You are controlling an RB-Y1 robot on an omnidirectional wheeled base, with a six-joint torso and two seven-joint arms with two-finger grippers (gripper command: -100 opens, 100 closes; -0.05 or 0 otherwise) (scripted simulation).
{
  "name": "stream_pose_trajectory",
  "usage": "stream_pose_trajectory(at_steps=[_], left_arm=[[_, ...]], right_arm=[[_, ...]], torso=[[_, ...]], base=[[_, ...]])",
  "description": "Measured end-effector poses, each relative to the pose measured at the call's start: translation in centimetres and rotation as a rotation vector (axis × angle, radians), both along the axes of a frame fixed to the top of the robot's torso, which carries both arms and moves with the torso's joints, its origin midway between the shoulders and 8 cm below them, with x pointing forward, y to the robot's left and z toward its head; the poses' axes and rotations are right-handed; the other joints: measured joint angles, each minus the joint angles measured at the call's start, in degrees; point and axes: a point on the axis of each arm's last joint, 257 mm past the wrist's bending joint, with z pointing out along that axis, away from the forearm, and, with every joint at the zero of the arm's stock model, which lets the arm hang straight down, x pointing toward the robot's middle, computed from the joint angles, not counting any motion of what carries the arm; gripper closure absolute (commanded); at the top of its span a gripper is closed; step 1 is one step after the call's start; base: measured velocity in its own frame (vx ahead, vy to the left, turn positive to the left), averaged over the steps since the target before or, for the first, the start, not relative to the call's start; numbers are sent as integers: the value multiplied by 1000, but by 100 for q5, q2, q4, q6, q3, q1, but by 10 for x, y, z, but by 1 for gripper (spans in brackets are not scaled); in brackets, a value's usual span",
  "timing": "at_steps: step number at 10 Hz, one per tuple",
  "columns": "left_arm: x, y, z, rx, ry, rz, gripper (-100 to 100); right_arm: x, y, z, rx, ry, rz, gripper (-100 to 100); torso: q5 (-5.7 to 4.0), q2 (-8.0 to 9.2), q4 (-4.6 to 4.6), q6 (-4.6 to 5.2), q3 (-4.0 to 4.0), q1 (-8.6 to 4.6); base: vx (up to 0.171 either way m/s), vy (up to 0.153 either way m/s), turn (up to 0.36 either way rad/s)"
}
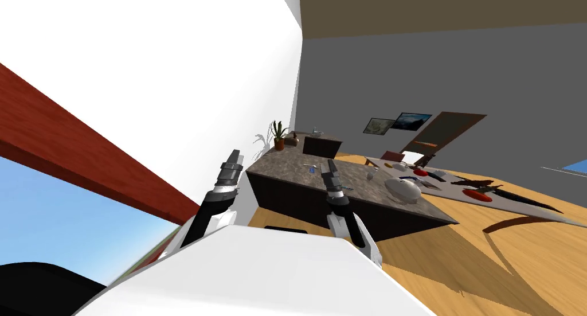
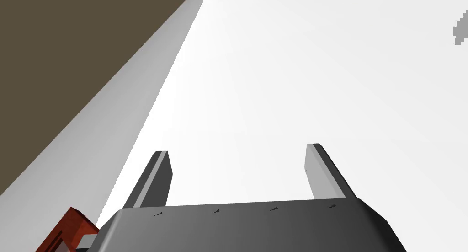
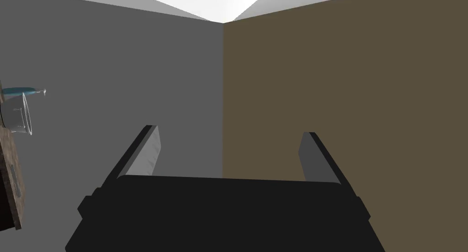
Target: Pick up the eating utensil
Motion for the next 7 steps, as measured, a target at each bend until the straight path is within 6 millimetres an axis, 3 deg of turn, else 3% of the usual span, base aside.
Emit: stream_pose_trajectory(at_steps=[7], left_arm=[[0, 0, 0, 0, 0, 0, 0]], right_arm=[[-1, 53, -28, -166, 0, 171, -100]], torso=[[0, -25, -5, 8, -14, -4]], base=[[-101, -2, 194]])
